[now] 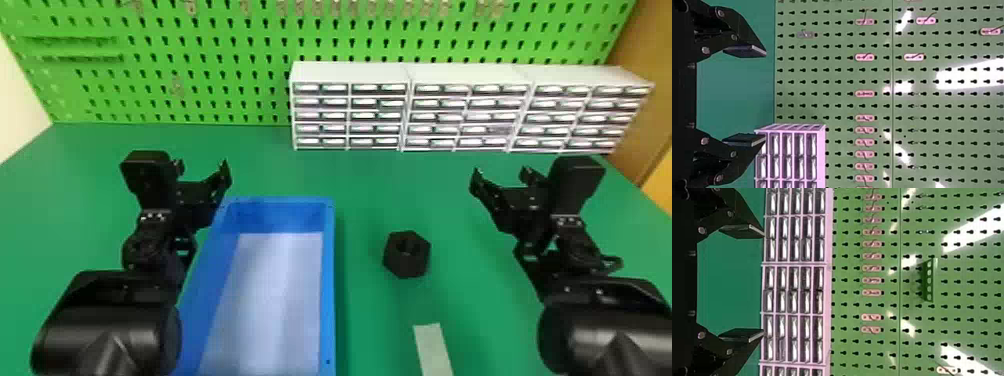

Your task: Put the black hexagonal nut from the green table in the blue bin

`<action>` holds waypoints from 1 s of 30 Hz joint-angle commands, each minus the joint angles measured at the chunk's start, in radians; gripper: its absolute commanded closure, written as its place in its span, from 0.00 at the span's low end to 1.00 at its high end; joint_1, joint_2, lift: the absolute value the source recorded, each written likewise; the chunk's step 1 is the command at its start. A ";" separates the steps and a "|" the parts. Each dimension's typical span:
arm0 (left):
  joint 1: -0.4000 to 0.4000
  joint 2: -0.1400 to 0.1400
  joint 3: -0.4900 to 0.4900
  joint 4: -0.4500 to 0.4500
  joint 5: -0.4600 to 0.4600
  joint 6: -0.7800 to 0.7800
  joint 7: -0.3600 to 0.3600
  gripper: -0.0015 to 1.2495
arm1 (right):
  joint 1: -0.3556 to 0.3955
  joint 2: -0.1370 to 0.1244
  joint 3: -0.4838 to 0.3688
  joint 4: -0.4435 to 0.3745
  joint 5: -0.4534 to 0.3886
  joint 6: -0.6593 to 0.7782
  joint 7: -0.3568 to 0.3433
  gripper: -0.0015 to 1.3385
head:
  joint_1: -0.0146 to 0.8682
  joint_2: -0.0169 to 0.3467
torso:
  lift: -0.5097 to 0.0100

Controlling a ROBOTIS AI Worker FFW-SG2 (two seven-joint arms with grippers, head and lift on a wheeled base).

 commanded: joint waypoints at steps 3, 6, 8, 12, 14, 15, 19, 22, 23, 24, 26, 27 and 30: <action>0.000 0.000 0.000 0.001 0.000 0.000 0.000 0.39 | 0.001 0.000 0.000 0.000 0.000 0.000 0.000 0.29 | 0.79 0.19 | 0.80; 0.000 0.000 0.000 0.001 0.002 0.000 0.000 0.39 | 0.001 0.000 0.000 0.000 0.000 0.000 0.000 0.29 | 0.79 0.19 | 0.80; 0.000 0.000 0.000 0.001 0.002 0.000 0.000 0.39 | 0.001 0.000 0.000 0.000 0.000 0.000 0.000 0.29 | 0.79 0.19 | 0.80; 0.000 0.000 0.000 0.001 0.003 0.000 0.000 0.39 | 0.001 0.000 0.002 0.000 0.000 0.000 0.000 0.29 | 0.79 0.19 | 0.80; 0.000 0.000 0.000 0.001 0.003 0.000 0.000 0.39 | 0.001 0.000 0.002 0.000 0.000 0.000 0.000 0.29 | 0.79 0.19 | 0.80; 0.000 0.000 0.000 0.001 0.003 0.000 0.000 0.39 | 0.001 0.000 0.000 0.000 0.000 0.000 0.000 0.29 | 0.79 0.19 | 0.80; 0.000 0.000 0.000 0.001 0.003 0.000 0.000 0.39 | 0.001 0.000 0.002 0.000 0.000 0.000 0.000 0.29 | 0.79 0.19 | 0.80; 0.000 0.000 0.000 0.001 0.003 0.000 0.000 0.39 | 0.001 0.000 0.002 0.000 -0.002 0.000 0.000 0.29 | 0.79 0.19 | 0.80; 0.000 0.000 -0.002 0.001 0.003 0.000 0.000 0.39 | 0.001 0.000 0.000 0.000 0.000 0.000 0.000 0.29 | 0.79 0.19 | 0.80; 0.000 0.000 0.000 0.001 0.003 0.000 0.000 0.39 | 0.001 0.000 0.000 0.000 0.000 0.000 0.000 0.29 | 0.79 0.19 | 0.80; 0.000 0.000 0.000 0.001 0.003 0.000 0.000 0.39 | 0.001 -0.001 0.002 0.000 0.000 0.000 0.000 0.29 | 0.79 0.19 | 0.80; 0.000 0.001 0.000 -0.001 0.003 0.000 0.000 0.39 | 0.001 0.000 0.000 0.000 -0.002 0.000 0.000 0.29 | 0.79 0.19 | 0.80; 0.000 0.000 0.000 -0.001 0.003 0.000 0.000 0.39 | 0.001 0.000 0.000 0.000 -0.002 0.000 0.000 0.29 | 0.79 0.19 | 0.80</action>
